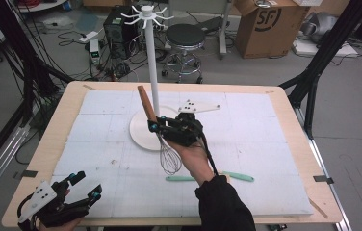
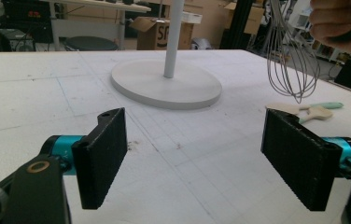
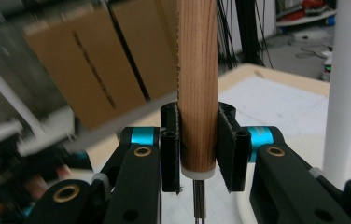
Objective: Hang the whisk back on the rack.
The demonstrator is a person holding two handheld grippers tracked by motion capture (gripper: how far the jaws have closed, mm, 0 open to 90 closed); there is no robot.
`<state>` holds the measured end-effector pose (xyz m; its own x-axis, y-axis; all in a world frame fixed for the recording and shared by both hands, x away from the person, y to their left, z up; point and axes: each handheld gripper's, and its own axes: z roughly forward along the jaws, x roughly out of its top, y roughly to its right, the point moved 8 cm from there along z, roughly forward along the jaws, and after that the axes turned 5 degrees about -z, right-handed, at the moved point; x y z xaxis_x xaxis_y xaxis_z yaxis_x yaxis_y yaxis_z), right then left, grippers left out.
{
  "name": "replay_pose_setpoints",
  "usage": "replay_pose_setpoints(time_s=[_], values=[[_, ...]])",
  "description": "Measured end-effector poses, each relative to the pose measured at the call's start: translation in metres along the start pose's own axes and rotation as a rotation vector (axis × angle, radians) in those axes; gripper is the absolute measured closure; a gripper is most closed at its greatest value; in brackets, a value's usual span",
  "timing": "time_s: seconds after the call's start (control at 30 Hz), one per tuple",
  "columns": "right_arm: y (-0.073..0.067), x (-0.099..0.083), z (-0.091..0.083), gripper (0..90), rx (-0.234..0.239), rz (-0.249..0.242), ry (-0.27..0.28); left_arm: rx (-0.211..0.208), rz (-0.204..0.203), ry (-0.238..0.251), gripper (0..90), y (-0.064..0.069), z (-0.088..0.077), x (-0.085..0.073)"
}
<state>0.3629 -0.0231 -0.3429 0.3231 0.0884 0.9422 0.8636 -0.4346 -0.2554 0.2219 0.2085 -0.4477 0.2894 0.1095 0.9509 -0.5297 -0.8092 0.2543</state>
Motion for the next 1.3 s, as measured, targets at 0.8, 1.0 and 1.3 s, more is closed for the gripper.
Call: replay_pose_setpoints(time_s=[0.8,1.0,1.3], values=[[-0.010,0.090,-0.002,73.3,0.103,0.102,0.227,-0.012,0.004,-0.003,23.6,0.003,0.008,-0.002],[-0.011,0.113,-0.002,73.3,0.096,0.081,0.232,-0.013,0.006,-0.004,23.6,0.002,0.008,-0.001],[-0.002,0.129,0.003,73.2,0.111,0.090,0.245,-0.027,0.001,-0.005,23.6,0.004,0.009,-0.001]])
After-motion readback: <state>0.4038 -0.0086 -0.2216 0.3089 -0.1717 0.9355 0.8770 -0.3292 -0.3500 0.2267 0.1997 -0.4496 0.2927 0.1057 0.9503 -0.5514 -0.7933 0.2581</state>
